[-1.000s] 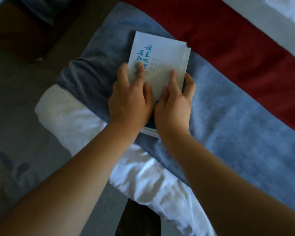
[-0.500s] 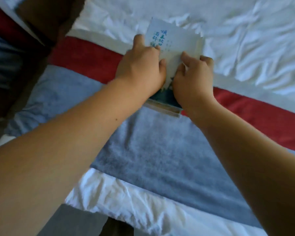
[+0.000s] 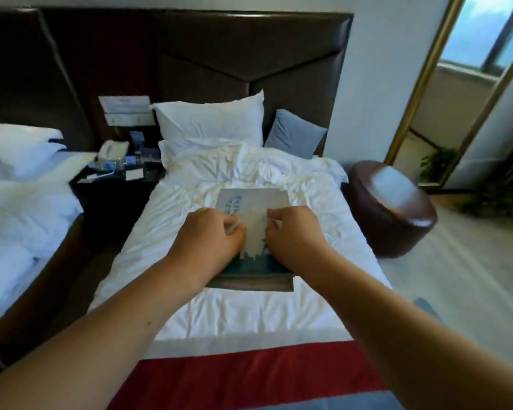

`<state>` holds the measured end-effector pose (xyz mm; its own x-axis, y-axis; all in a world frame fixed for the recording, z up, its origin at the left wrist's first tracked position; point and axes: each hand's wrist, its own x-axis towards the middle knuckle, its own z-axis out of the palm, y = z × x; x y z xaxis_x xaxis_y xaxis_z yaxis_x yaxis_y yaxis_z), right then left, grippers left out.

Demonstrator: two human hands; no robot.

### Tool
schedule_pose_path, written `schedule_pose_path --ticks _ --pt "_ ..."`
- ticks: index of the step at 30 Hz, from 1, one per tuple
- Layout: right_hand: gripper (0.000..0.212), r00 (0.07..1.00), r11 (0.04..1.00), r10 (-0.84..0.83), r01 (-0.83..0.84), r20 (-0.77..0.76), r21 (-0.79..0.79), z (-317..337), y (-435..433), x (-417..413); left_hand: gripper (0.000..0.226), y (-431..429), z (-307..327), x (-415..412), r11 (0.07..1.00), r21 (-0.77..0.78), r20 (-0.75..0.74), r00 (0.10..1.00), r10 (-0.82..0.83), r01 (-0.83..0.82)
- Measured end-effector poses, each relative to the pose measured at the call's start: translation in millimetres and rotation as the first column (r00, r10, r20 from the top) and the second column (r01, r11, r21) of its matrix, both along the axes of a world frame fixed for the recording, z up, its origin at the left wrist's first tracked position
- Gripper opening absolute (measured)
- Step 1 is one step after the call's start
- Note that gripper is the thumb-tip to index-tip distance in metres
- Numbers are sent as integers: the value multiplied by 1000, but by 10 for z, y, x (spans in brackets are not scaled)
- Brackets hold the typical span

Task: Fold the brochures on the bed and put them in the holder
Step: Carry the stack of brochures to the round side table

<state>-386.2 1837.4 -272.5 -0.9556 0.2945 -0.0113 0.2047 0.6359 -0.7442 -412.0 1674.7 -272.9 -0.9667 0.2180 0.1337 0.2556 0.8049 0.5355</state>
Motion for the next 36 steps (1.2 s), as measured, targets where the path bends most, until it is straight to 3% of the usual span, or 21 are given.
schedule_pose_path --ticks 5,10,15,19,23,30,33,36 --pt "30 998 996 -12 17 -56 86 1088 543 215 35 625 986 45 999 -2 -47 997 -54 54" --pt "29 994 987 -91 97 -52 126 1637 1101 593 40 1288 1655 332 987 -70 -55 987 -148 144" --pt "27 929 919 -358 368 -94 138 1921 1821 1349 39 2264 1924 792 918 -125 -66 920 -387 377" --pt "27 784 775 -606 620 -135 123 2029 2409 2395 36 3129 2063 1515 762 -184 -103 759 -643 621" --pt "33 611 593 -782 790 -120 157 2200 2851 3686 38 3881 2145 2589 541 -118 -137 526 -839 833" --pt "30 247 220 -959 958 -139 185 2366 3208 5797 34 4844 2142 4570 187 -19 -197 179 -964 982" --pt "31 153 125 -980 972 -130 198 2374 3386 6500 35 5204 2172 5243 44 -8 -157 42 -987 999" --pt "28 102 65 -983 971 -152 229 2374 3709 7051 37 5630 2233 5786 -38 -23 -134 -41 -990 999"
